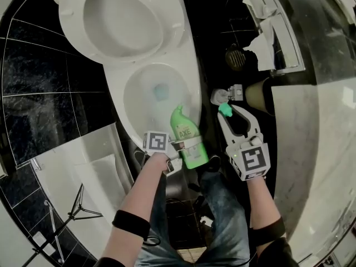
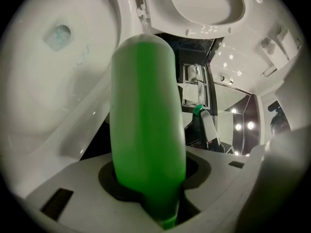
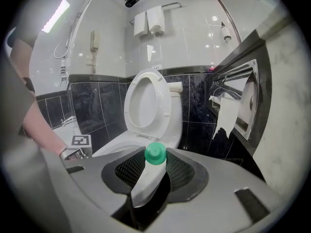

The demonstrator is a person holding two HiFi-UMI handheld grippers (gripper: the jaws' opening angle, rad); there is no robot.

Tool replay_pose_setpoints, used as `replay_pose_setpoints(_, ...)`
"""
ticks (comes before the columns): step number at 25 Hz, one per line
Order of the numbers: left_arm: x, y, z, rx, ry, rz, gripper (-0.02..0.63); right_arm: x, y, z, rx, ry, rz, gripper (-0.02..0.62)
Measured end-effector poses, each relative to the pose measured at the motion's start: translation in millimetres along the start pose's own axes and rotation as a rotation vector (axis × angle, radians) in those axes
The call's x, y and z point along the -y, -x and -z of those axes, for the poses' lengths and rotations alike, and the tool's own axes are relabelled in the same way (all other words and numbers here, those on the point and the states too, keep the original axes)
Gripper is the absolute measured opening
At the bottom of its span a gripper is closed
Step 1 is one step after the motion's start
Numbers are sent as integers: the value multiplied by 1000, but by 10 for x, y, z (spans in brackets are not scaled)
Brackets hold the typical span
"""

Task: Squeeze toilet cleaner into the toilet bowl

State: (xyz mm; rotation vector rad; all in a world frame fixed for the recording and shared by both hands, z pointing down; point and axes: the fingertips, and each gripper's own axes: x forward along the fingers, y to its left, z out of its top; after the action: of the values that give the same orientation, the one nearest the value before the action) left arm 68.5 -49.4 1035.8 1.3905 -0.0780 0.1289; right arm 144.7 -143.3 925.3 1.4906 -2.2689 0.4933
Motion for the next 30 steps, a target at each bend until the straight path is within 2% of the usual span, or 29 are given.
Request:
replay_pose_setpoints(4, -133, 66, 230, 14, 9, -49, 175, -37, 30, -39, 9, 8, -12, 150)
replay_pose_setpoints(9, 15, -9, 468, 58, 48, 88, 173, -98, 69, -71, 19, 21, -25, 152)
replay_pose_setpoints(16, -31, 67, 695, 118, 85, 87, 172, -208, 107, -85, 16, 32, -45, 150)
replay_pose_setpoints(19, -125, 166, 804, 148, 109, 33, 172, -280, 85, -88, 14, 40, -62, 152)
replay_pose_setpoints(21, -75, 173, 837, 180, 114, 82, 172, -341, 58, -91, 10, 46, -76, 150)
replay_pose_setpoints(22, -101, 202, 871, 191, 117, 70, 172, -373, 38, -94, 7, 49, -83, 152)
replay_pose_setpoints(24, -297, 336, 991, 200, 144, -51, 172, -440, -16, -102, 4, 52, -100, 150)
replay_pose_setpoints(25, -328, 372, 1025, 214, 154, -64, 172, -479, -48, -105, 4, 54, -109, 150)
replay_pose_setpoints(28, -166, 390, 988, 290, 154, 68, 172, -613, -147, -125, 1, 67, -140, 150)
replay_pose_setpoints(30, -177, 501, 960, 332, 155, 72, 172, -707, -215, -160, 3, 73, -158, 150)
